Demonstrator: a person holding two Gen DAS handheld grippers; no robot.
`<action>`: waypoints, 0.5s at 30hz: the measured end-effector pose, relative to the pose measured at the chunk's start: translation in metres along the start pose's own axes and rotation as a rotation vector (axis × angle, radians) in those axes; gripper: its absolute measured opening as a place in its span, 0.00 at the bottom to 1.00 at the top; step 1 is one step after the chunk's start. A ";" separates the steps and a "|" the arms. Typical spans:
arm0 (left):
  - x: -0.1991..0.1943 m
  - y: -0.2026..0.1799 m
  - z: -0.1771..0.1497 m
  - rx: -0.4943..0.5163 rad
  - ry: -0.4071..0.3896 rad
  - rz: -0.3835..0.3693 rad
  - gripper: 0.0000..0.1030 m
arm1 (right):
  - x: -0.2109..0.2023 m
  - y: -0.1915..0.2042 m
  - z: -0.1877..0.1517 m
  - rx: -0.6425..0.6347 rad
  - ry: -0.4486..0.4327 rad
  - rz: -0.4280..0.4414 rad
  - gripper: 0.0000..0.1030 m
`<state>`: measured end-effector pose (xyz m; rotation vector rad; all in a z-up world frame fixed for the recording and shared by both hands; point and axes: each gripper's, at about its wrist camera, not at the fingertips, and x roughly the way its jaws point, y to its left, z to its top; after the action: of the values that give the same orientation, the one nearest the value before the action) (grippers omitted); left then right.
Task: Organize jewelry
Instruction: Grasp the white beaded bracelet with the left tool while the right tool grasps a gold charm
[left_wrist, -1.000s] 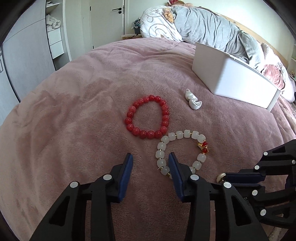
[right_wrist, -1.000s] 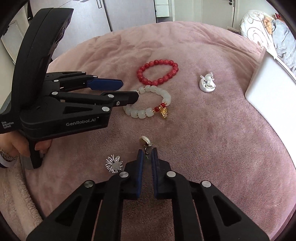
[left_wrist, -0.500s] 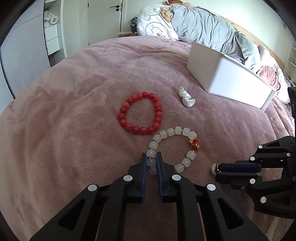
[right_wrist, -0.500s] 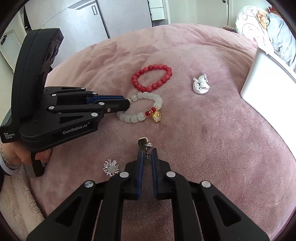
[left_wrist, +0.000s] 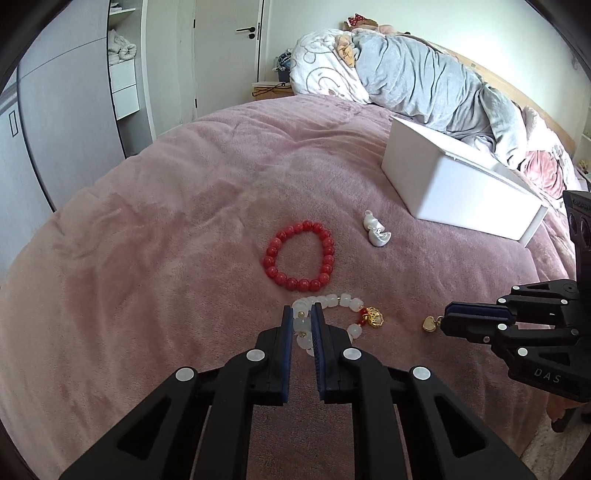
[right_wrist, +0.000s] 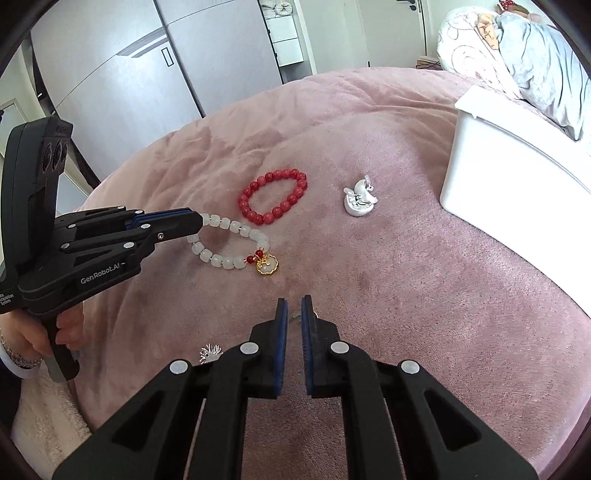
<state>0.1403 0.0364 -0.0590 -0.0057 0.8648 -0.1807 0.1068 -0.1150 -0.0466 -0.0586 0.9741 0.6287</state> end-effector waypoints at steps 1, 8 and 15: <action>-0.003 -0.002 0.002 0.008 -0.004 0.002 0.14 | -0.002 -0.001 0.001 0.004 -0.007 0.001 0.08; -0.021 -0.024 0.011 0.095 -0.031 0.049 0.14 | -0.015 -0.003 0.006 0.006 -0.046 -0.010 0.04; -0.036 -0.030 0.026 0.081 -0.060 0.040 0.14 | -0.041 -0.008 0.012 0.024 -0.111 -0.003 0.04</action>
<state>0.1325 0.0109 -0.0119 0.0818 0.7968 -0.1771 0.1037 -0.1371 -0.0099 -0.0033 0.8744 0.6114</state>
